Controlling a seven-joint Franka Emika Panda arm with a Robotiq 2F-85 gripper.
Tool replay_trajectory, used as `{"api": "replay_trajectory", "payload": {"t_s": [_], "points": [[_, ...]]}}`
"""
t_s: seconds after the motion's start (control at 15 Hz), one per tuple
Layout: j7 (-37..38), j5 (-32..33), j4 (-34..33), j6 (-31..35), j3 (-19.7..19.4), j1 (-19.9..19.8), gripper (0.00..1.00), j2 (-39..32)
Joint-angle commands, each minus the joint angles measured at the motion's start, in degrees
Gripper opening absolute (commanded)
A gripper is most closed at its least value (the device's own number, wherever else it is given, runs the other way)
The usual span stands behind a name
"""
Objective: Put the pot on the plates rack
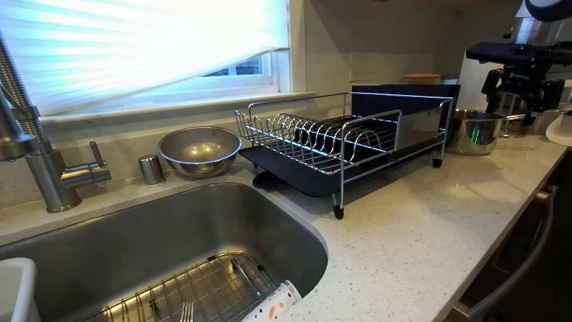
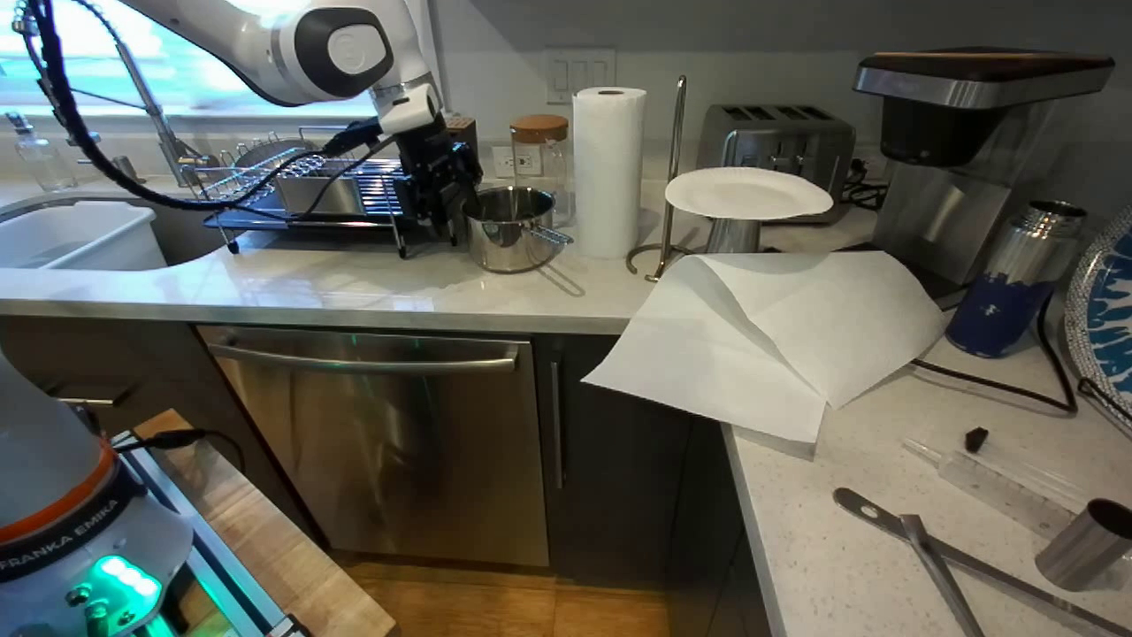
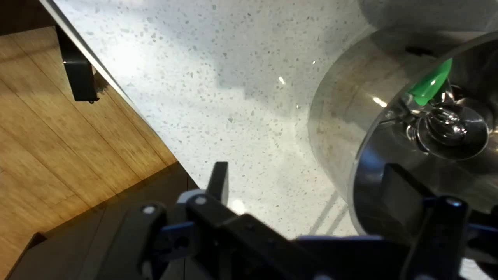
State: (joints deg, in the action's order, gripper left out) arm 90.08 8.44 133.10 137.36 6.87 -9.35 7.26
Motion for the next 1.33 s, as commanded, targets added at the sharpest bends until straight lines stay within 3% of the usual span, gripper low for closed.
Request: {"api": "replay_trajectory", "payload": {"t_s": [0.0, 0.13, 0.27, 0.33, 0.93, 1.27], "points": [[2.9, 1.6, -1.7, 3.9, -2.1, 2.1, 1.00, -3.8], [3.0, 1.6, -2.1, 5.7, -2.9, 2.8, 0.98, -5.2], [2.2, 0.9, -2.5, 6.9, -3.6, 3.5, 0.73, -6.3], [2.5, 1.3, -2.6, 7.4, -3.9, 3.8, 0.70, -6.8], [2.2, 1.3, -3.2, 6.6, -5.7, 6.1, 0.01, -6.3], [1.2, 0.4, -2.4, 5.8, -5.9, 6.5, 0.01, -4.1]]}}
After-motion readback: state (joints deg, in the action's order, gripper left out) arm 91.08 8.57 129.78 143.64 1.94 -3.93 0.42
